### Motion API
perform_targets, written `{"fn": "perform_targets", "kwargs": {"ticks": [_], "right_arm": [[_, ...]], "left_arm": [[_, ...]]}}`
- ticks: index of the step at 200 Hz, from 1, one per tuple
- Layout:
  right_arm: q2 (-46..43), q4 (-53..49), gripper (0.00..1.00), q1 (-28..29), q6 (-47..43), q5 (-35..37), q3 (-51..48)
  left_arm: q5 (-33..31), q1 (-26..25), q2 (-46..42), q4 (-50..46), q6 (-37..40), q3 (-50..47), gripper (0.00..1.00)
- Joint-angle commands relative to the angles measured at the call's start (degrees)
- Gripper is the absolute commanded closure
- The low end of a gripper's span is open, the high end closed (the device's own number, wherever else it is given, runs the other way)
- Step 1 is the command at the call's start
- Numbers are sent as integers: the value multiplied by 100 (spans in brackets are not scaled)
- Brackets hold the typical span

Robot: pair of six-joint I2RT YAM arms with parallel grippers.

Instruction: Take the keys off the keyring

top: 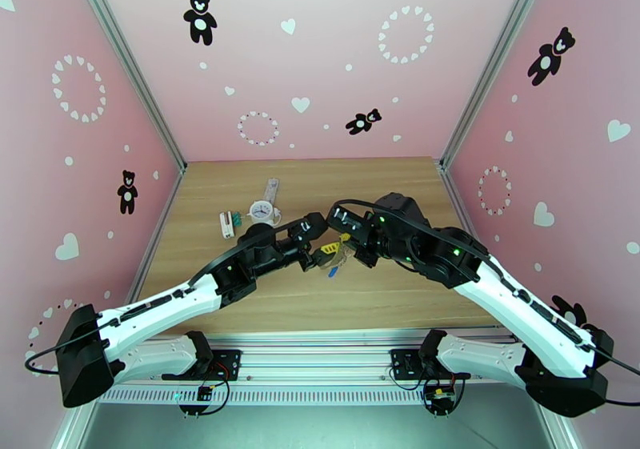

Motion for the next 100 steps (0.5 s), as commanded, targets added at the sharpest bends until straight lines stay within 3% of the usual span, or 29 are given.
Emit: {"fn": "perform_targets", "kwargs": {"ticks": [1, 45, 100], "right_arm": [[-51, 155, 100, -23, 116, -61, 233], [-48, 117, 100, -32, 178, -138, 237], [-64, 55, 100, -36, 196, -174, 199]], "left_arm": [[140, -84, 61, 156, -59, 118, 36], [5, -97, 200, 129, -35, 196, 36], [-373, -97, 167, 292, -48, 127, 48]]}}
